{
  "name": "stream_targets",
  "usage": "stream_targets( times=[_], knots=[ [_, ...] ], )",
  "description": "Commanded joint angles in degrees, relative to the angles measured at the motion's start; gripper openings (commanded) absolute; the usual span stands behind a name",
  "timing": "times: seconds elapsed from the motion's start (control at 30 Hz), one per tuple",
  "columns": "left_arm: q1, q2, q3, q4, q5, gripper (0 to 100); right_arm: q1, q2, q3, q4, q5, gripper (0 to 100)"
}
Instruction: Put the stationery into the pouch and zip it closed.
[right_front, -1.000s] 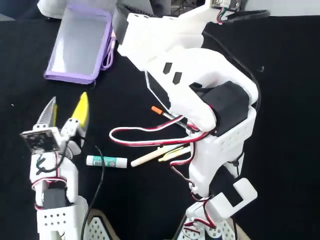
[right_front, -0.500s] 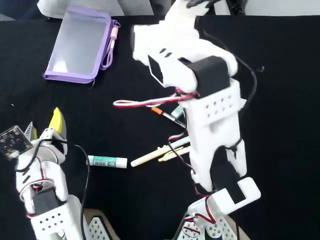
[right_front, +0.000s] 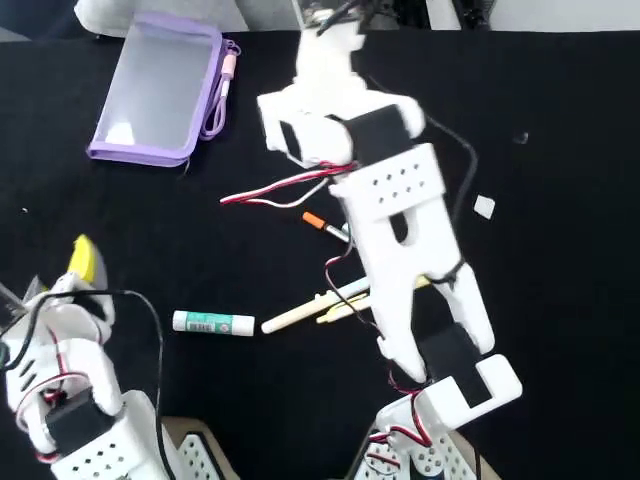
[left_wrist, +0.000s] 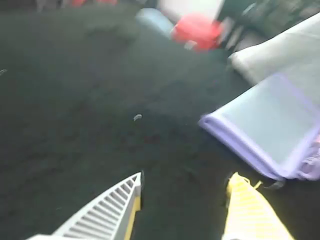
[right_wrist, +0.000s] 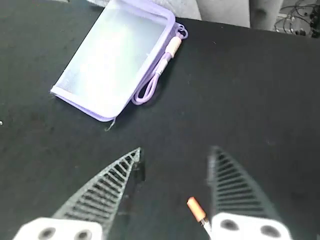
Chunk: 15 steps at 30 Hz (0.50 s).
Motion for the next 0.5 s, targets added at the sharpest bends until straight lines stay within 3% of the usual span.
stream_targets(
  times=[0.0,0.2,0.47],
  knots=[
    [-5.14,-0.53,-2.33,1.49,0.79,27,-0.26,-0.48,7.87,-14.86,1.93,22.4],
    [-9.1,-0.62,6.02,-1.85,0.79,27,-1.14,11.03,3.21,-21.63,-2.37,21.2],
    [-9.01,-0.62,10.77,-6.33,0.97,27,-3.16,38.46,-29.14,-21.71,-5.01,21.2]
  ],
)
